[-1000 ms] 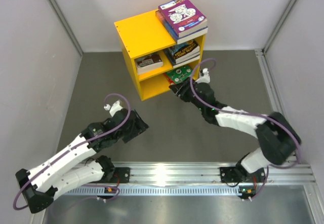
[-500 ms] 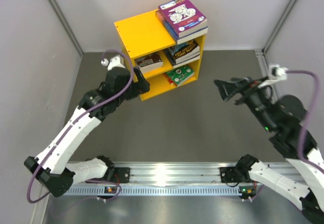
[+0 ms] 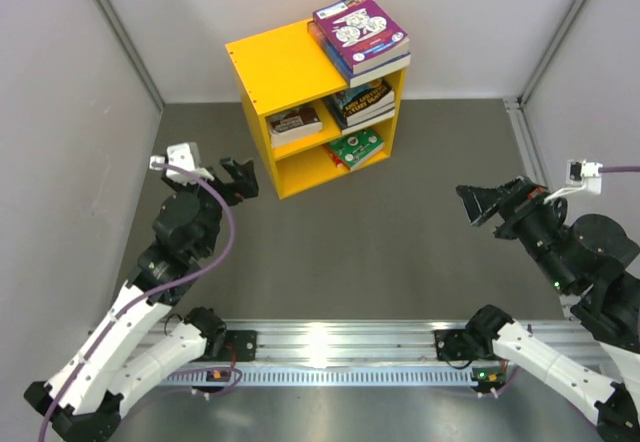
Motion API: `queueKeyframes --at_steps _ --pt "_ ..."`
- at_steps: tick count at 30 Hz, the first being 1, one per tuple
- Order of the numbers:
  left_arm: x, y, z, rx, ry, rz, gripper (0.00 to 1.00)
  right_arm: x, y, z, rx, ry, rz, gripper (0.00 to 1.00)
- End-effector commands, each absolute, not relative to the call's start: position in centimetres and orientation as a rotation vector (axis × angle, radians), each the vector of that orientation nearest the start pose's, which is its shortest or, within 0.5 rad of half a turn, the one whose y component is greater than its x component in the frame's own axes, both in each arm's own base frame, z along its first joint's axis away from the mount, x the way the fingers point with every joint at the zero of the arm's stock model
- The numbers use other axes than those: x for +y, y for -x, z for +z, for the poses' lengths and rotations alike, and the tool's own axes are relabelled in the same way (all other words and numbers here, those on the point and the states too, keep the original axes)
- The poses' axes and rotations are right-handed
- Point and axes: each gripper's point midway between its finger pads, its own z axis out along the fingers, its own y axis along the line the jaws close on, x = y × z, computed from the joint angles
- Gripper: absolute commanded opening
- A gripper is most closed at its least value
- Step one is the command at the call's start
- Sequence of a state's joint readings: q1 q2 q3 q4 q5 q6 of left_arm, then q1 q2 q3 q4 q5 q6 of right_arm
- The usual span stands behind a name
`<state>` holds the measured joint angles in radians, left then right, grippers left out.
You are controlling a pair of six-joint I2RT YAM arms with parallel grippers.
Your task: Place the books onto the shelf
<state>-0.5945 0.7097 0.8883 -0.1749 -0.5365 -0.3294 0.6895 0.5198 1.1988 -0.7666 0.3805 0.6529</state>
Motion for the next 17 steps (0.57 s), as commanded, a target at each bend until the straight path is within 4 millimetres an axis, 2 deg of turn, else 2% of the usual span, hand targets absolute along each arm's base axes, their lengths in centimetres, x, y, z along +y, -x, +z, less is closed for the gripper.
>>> queueKeyframes --at_steps 1,3,6,17 --pt "-7.6 -27.2 34.4 1.504 0.263 -0.265 0.99 7.7 -16.4 37.6 1.731 -0.344 0.688 1.0" --pt "-7.1 -26.4 32.6 1.532 0.269 -0.26 0.99 7.7 -16.5 37.4 1.74 -0.345 0.684 1.0" --pt "-6.3 -25.4 31.6 1.531 0.271 -0.253 0.99 7.8 -16.5 37.3 1.75 -0.339 0.681 1.0" --pt "-5.0 -24.3 30.4 1.564 0.277 -0.207 0.99 8.7 -16.9 36.0 1.806 -0.315 0.666 1.0"
